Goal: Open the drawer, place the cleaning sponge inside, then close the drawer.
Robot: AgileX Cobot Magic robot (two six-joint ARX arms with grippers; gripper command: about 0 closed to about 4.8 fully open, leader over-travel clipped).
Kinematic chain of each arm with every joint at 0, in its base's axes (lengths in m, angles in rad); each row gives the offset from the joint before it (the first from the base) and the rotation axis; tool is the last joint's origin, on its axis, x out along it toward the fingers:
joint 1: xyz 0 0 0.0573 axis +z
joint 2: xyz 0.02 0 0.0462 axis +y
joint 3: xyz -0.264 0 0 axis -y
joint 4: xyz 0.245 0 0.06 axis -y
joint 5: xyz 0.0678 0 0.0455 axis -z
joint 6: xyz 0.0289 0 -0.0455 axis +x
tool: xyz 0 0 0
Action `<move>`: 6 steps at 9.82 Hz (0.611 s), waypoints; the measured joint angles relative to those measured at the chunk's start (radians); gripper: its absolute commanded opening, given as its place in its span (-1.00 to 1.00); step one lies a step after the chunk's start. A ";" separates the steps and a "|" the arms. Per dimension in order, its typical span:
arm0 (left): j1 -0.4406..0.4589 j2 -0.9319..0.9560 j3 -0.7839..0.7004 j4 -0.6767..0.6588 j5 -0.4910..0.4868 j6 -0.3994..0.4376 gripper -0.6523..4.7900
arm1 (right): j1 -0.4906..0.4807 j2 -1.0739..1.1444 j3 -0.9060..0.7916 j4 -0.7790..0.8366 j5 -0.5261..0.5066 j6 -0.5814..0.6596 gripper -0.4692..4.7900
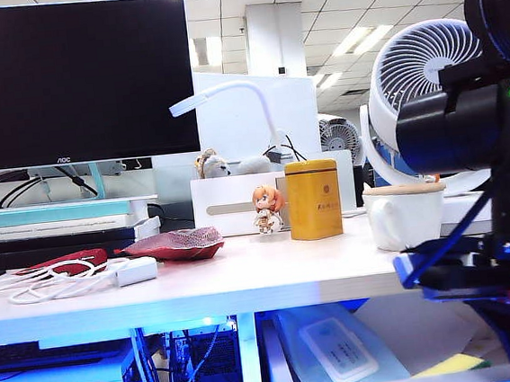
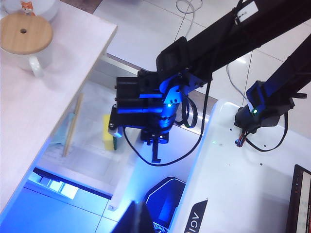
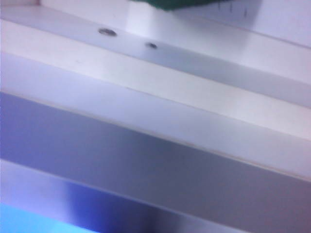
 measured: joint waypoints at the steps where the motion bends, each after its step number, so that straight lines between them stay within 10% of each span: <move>1: 0.000 0.000 0.000 0.000 0.000 0.000 -0.78 | 0.000 0.000 0.000 0.008 0.001 0.000 -0.85; 6: 0.000 0.000 0.000 0.000 0.000 0.000 -0.78 | 0.000 0.002 0.000 0.074 0.063 0.000 -0.85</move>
